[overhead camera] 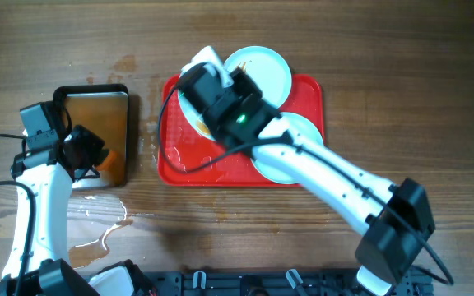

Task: Clean dirty plates on tray and stack at the side
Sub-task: 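Grasp the lower-left plate rim with the right gripper and lift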

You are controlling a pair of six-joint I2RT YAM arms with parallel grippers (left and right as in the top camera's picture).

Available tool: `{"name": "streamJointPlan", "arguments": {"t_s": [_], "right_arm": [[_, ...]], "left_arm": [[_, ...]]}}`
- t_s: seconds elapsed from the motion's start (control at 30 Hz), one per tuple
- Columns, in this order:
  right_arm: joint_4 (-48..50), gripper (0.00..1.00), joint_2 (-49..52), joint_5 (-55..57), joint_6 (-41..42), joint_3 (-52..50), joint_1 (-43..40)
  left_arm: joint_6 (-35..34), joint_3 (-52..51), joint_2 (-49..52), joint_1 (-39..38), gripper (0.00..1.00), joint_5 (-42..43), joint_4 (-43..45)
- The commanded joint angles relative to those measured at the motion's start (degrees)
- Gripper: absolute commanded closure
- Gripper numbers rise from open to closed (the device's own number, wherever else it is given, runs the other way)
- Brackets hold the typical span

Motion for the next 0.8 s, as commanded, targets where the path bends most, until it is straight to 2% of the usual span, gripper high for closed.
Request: {"name": "streamJointPlan", "arguments": {"t_s": [0.0, 0.07, 0.2, 0.27, 0.37, 0.5, 0.57, 0.63, 0.73, 0.77], "right_arm": [[3.1, 0.96, -0.8, 15.9, -14.9, 1.0, 4.9], [5.9, 0.96, -0.8, 18.2, -20.8, 1.0, 7.8], [9.5, 0.96, -0.8, 22.4, -26.3, 1.0, 10.9], [11.8, 0.96, -0.8, 23.8, -26.3, 1.0, 11.1], [11.8, 0.96, -0.8, 22.0, -21.7, 0.9, 11.1], [9.2, 0.96, -0.8, 14.4, -6.9, 0.9, 8.7], [4.3, 0.96, -0.9, 8.9, 7.5, 1.0, 5.0], [-0.5, 0.96, -1.6, -3.7, 17.0, 0.9, 0.1], [-3.7, 0.96, -2.6, -23.6, 24.7, 0.9, -9.3], [-4.0, 0.96, -3.2, -33.7, 26.9, 0.9, -14.5]], "left_arm": [[0.1, 0.9, 0.2, 0.4, 0.96, 0.7, 0.3], [0.1, 0.9, 0.2, 0.4, 0.96, 0.7, 0.3], [0.1, 0.9, 0.2, 0.4, 0.96, 0.9, 0.3], [0.1, 0.9, 0.2, 0.3, 0.96, 1.0, 0.3], [0.1, 0.9, 0.2, 0.4, 0.96, 1.0, 0.3], [0.1, 0.9, 0.2, 0.3, 0.96, 1.0, 0.3], [0.1, 0.9, 0.2, 0.3, 0.96, 1.0, 0.3], [0.1, 0.9, 0.2, 0.3, 0.96, 1.0, 0.3], [0.1, 0.9, 0.2, 0.3, 0.96, 0.9, 0.3], [0.1, 0.9, 0.2, 0.4, 0.96, 0.9, 0.3]]}}
